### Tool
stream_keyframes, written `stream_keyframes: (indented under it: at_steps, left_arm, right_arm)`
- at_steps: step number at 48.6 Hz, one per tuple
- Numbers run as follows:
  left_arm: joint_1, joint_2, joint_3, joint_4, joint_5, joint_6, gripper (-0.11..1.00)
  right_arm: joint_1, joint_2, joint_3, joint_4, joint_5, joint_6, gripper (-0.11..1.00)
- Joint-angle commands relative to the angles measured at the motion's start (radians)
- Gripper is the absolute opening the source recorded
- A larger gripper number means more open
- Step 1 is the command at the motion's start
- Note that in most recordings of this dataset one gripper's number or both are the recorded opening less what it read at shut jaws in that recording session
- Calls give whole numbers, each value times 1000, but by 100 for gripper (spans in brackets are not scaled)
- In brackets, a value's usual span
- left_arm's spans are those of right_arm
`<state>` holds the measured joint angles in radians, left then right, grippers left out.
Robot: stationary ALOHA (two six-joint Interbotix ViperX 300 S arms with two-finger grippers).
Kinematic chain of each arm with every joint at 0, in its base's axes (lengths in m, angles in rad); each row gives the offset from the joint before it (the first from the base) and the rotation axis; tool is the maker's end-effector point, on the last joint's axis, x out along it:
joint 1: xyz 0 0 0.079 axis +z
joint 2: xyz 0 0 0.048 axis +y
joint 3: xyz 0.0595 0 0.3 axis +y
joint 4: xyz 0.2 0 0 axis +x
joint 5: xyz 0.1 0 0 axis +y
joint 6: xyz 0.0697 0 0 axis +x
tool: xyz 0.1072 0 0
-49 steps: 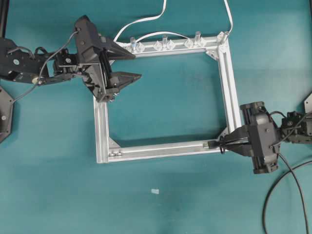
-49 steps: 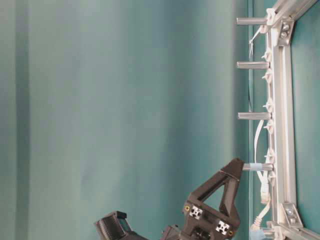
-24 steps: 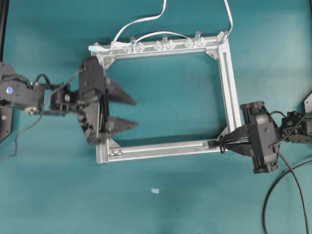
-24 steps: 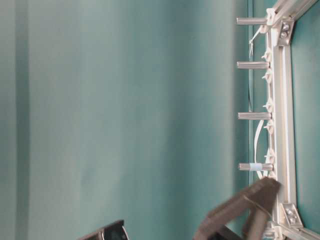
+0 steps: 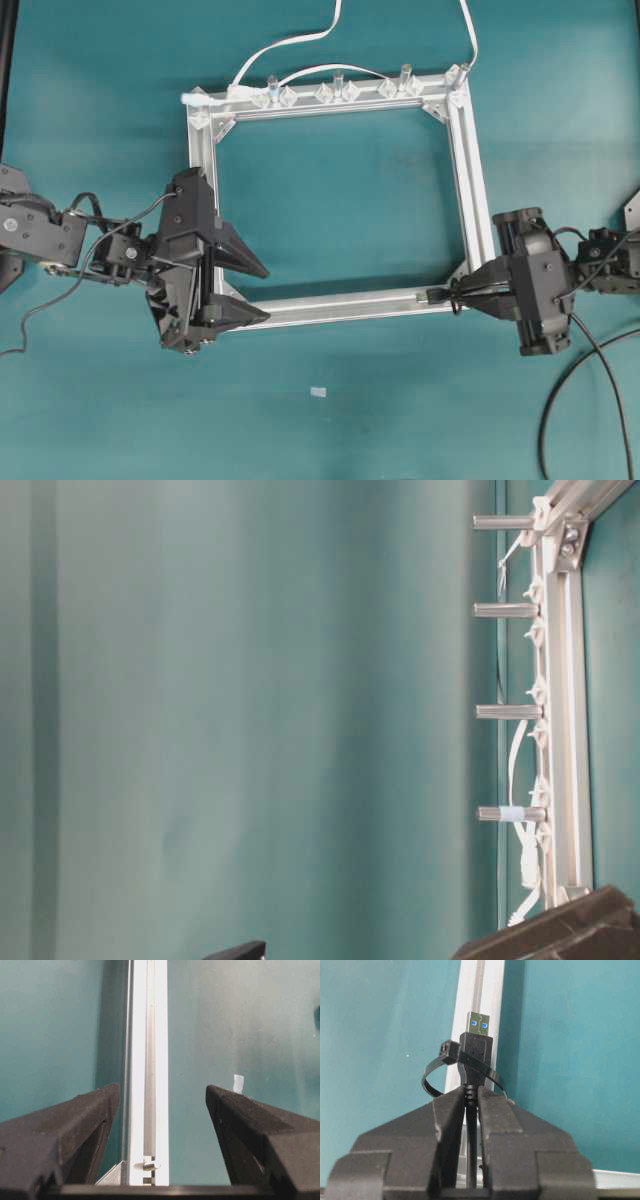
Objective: Insert the wire through the string loop located on the right side.
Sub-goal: 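Move the left gripper over and grasp the plug beyond the loop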
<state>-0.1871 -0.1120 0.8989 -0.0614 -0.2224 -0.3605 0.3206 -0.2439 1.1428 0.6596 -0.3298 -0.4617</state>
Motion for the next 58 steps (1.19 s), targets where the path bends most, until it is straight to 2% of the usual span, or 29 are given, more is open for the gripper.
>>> stream_keyframes:
  at_steps: [1,21,27,42,50,58]
  left_arm:
    - [-3,-6,-28,-2,-3,-8,75]
    - [25,5,-78,-2,-3,-6,75]
    - [32,77,-124,0,-3,-3,75]
    - [38,382,-419,6,-3,14,75]
    - [43,488,-569,8,-3,78,75]
    - [55,546,-655,6,-3,120,75]
  right_arm:
    - [-3,-6,-9,-2,-6,-2,11]
    - [-2,-6,-11,-3,-9,-2,11]
    - [-2,-6,-11,-2,-9,-2,11]
    - [-2,-6,-11,-3,-15,-2,11]
    - [-2,-6,-9,-2,-26,-2,11]
    - [-2,-6,-9,-2,-28,-2,11]
